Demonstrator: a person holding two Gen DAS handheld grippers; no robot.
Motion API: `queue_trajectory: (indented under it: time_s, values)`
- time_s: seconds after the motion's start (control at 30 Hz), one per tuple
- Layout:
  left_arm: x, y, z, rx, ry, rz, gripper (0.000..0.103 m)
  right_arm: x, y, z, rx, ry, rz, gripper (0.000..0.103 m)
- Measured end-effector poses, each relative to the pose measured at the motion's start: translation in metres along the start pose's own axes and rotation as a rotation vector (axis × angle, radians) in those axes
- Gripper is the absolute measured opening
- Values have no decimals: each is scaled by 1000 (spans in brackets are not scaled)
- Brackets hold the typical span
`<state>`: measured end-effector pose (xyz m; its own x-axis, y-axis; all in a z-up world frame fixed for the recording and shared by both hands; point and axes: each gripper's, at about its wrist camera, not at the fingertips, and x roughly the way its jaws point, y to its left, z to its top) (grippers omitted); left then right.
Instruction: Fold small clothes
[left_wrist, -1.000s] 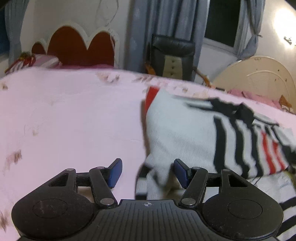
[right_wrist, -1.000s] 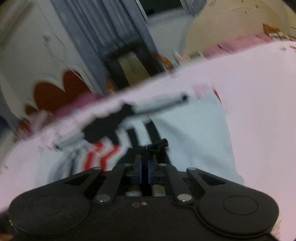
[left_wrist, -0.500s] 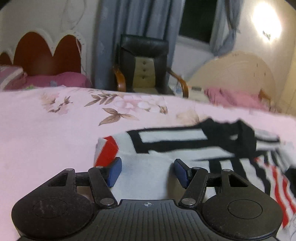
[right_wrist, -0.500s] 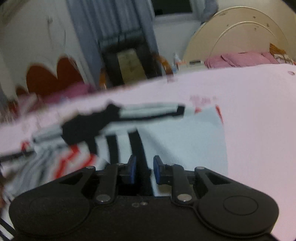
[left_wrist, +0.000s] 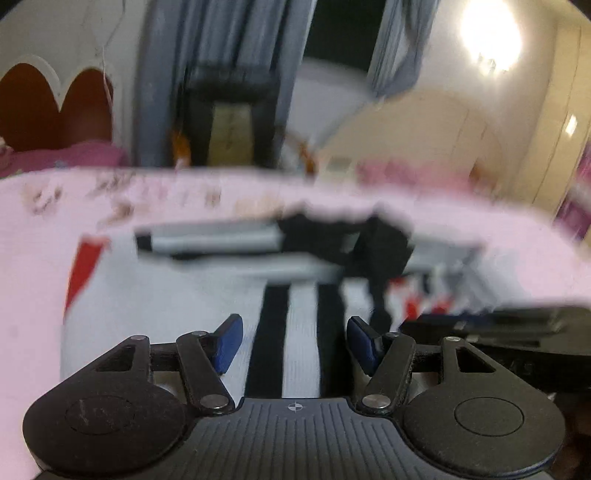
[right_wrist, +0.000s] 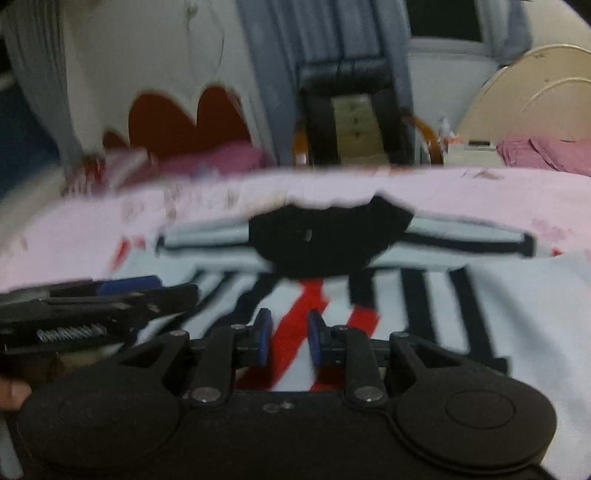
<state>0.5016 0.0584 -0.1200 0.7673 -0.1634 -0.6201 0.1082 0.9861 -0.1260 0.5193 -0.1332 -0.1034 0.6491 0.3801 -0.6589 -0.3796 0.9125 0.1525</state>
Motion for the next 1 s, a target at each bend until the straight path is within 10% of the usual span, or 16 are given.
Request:
queue_trajectory:
  time_s: [0.3,0.53,0.7,1.0]
  values:
    - [-37,30,-15,33,-25,44,72,-40,-47,-24,-40,7,-123,13]
    - [-58,-17,-10,49,-98,-24,72,-66,-36,-21,-28,-73,-87,22]
    - [-38,-40,-24,125,-5,24,72,-55,-41,-39,-61,18,-115,19]
    - [-28,45,29,44,-80,173,72,-57,-79,0,-8,-77,-149,21]
